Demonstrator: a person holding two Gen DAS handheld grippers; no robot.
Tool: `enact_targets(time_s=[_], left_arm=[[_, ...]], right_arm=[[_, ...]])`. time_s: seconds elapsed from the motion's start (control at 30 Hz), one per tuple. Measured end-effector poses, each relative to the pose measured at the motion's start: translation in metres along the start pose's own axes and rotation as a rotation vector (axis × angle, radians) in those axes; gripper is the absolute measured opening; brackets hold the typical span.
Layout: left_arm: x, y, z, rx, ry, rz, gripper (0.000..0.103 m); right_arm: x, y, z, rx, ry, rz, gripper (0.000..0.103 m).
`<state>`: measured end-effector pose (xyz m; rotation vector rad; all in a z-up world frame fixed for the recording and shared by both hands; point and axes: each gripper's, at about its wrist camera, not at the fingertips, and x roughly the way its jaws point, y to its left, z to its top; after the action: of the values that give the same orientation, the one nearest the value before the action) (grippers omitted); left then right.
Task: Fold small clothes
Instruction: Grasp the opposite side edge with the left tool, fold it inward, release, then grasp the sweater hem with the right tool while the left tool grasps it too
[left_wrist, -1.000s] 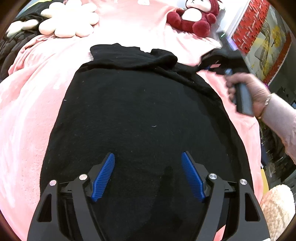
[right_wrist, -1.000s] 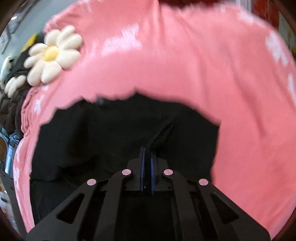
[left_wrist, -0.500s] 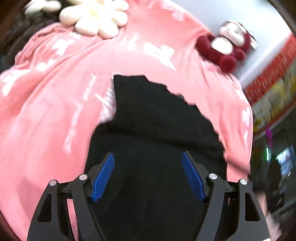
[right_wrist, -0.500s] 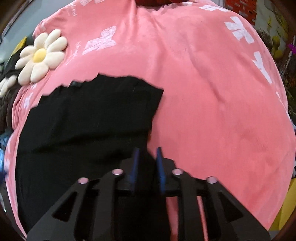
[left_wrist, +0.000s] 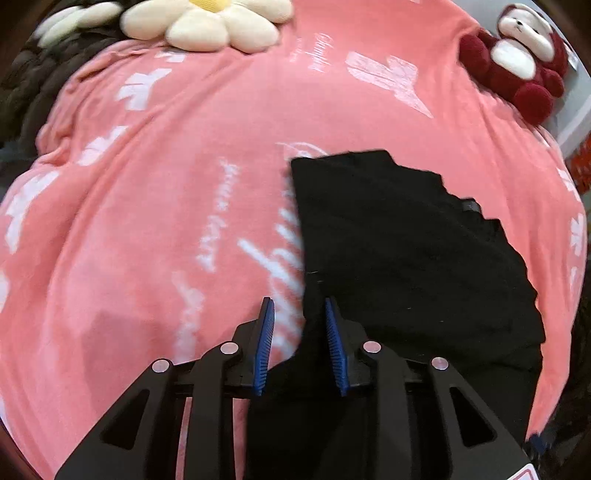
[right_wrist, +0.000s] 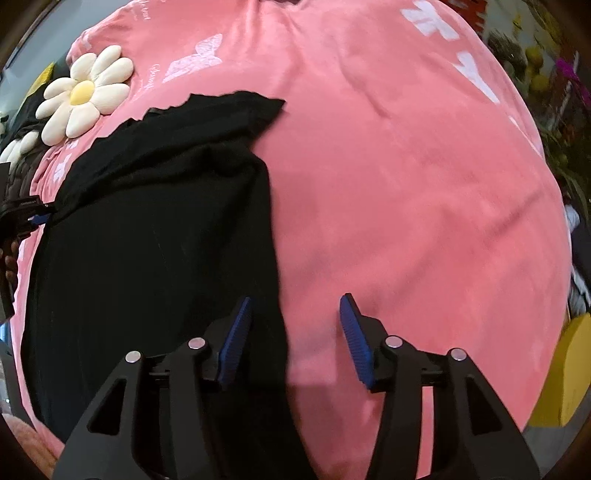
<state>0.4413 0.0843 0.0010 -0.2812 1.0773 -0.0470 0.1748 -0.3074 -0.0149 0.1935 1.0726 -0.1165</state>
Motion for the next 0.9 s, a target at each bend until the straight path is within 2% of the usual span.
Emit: enact_targets(time_s=[0.03, 0.1, 0.13, 0.2, 0.3, 0.37, 0.47, 0.53, 0.63, 0.8, 0.9], left_arm=[[-0.011, 0.002, -0.007, -0.016, -0.01, -0.014, 0.028], [-0.03, 0.006, -0.026, -0.021, -0.012, -0.094, 0.029], [-0.043, 0.007, -0.044, -0.011, 0.004, -0.127, 0.038], [-0.061, 0.014, -0.075, -0.002, 0.02, -0.132, 0.05], [-0.087, 0.028, -0.139, -0.007, 0.088, -0.16, 0.054], [-0.1, 0.039, -0.181, -0.027, 0.129, -0.153, 0.055], [-0.111, 0.055, -0.224, -0.105, 0.148, -0.161, 0.057], [-0.114, 0.06, -0.239, -0.15, 0.15, -0.172, 0.058], [-0.12, 0.055, -0.253, -0.162, 0.148, -0.163, 0.058], [-0.118, 0.028, -0.264, -0.02, 0.121, -0.076, 0.06], [-0.113, 0.011, -0.265, 0.053, 0.102, -0.024, 0.065]], right_arm=[[-0.002, -0.003, -0.005, 0.009, 0.012, 0.005, 0.05], [-0.01, -0.008, -0.02, 0.035, 0.047, 0.03, 0.056], [-0.016, -0.01, -0.032, 0.045, 0.063, 0.042, 0.058], [-0.023, -0.01, -0.051, 0.04, 0.09, 0.045, 0.06], [-0.031, -0.01, -0.085, 0.048, 0.142, 0.057, 0.061], [-0.032, -0.01, -0.098, 0.064, 0.16, 0.06, 0.061], [-0.028, -0.006, -0.11, 0.068, 0.191, 0.078, 0.062], [-0.027, -0.001, -0.112, 0.045, 0.176, 0.067, 0.068], [-0.022, 0.003, -0.112, 0.034, 0.16, 0.057, 0.076], [-0.018, 0.007, -0.118, 0.047, 0.134, 0.056, 0.086], [-0.021, 0.01, -0.12, 0.038, 0.114, 0.041, 0.086]])
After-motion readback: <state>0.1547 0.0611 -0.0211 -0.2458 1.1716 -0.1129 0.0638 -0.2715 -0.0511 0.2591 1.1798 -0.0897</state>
